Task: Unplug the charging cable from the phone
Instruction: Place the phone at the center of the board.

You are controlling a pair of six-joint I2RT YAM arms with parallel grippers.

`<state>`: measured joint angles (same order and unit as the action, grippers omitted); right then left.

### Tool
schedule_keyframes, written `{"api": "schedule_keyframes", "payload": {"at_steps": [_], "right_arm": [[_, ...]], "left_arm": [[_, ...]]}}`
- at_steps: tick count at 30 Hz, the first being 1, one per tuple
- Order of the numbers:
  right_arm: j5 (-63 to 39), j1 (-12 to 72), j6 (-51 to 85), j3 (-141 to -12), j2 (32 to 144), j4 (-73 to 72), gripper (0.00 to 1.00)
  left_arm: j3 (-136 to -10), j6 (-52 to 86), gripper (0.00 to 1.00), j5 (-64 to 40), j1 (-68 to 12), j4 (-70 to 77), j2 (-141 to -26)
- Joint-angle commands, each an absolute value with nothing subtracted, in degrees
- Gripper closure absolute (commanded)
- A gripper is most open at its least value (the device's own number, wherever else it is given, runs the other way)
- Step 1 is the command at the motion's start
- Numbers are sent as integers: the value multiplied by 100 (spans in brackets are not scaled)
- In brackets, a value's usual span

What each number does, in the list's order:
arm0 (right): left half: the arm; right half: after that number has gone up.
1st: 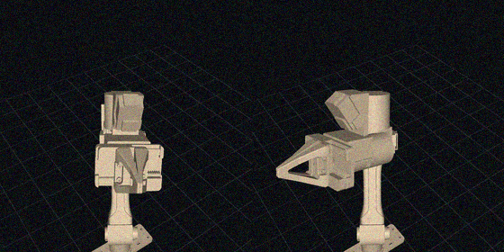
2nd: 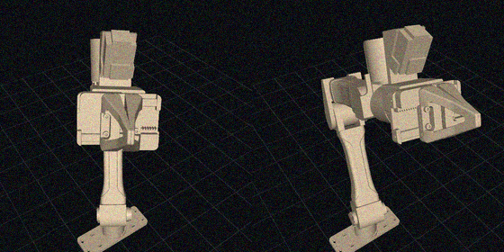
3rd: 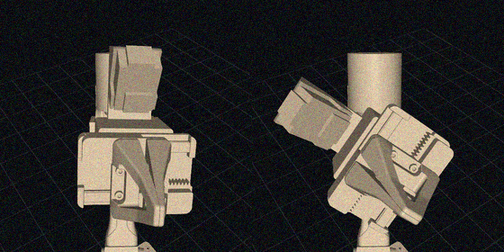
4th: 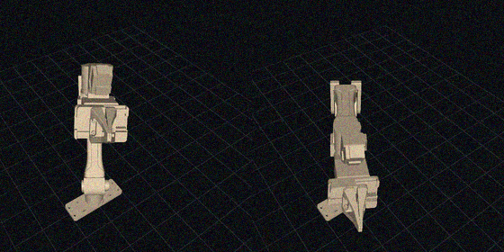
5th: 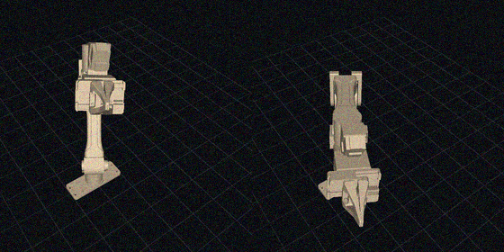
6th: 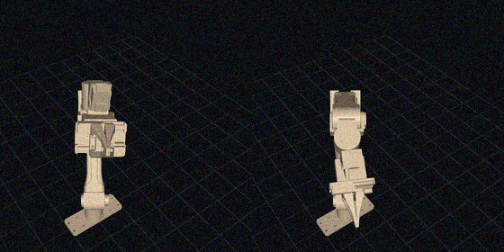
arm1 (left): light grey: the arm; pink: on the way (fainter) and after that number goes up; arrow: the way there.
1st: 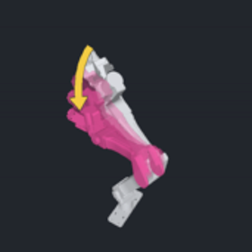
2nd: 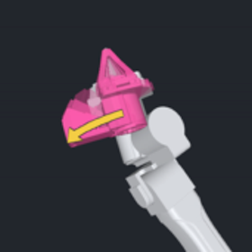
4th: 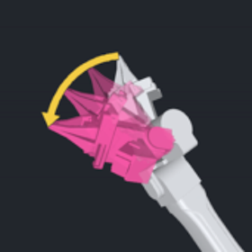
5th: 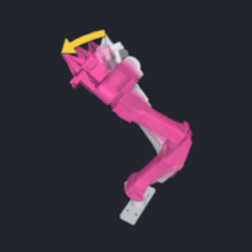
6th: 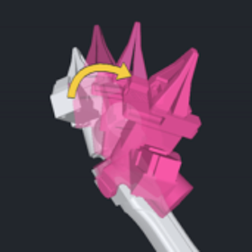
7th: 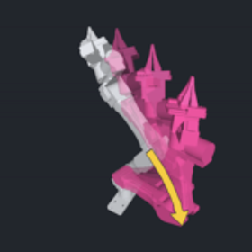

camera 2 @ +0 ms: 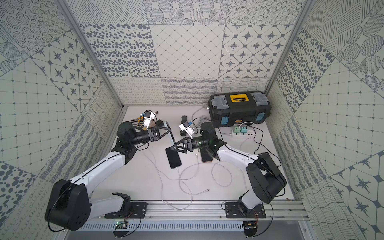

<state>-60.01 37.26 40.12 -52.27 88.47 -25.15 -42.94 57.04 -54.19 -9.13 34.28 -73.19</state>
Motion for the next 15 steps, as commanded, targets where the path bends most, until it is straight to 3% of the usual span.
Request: {"api": "schedule_keyframes", "payload": {"at_steps": [1,8,15], "right_arm": [[-6020,3701,4039,-5154,8788,-3076,58],[-5729,3627,3960,-4964,8564,-3043,63],[-4937,3622,3269,-4915,8273,-1800,66]], "left_arm": [[-4284,5643,2,-5570,-896,3909,-7269],[-4324,4932,2,-4980,-886,2929,-7004],[-4386,4048,2,-3755,-887,1399,-6553]]}}
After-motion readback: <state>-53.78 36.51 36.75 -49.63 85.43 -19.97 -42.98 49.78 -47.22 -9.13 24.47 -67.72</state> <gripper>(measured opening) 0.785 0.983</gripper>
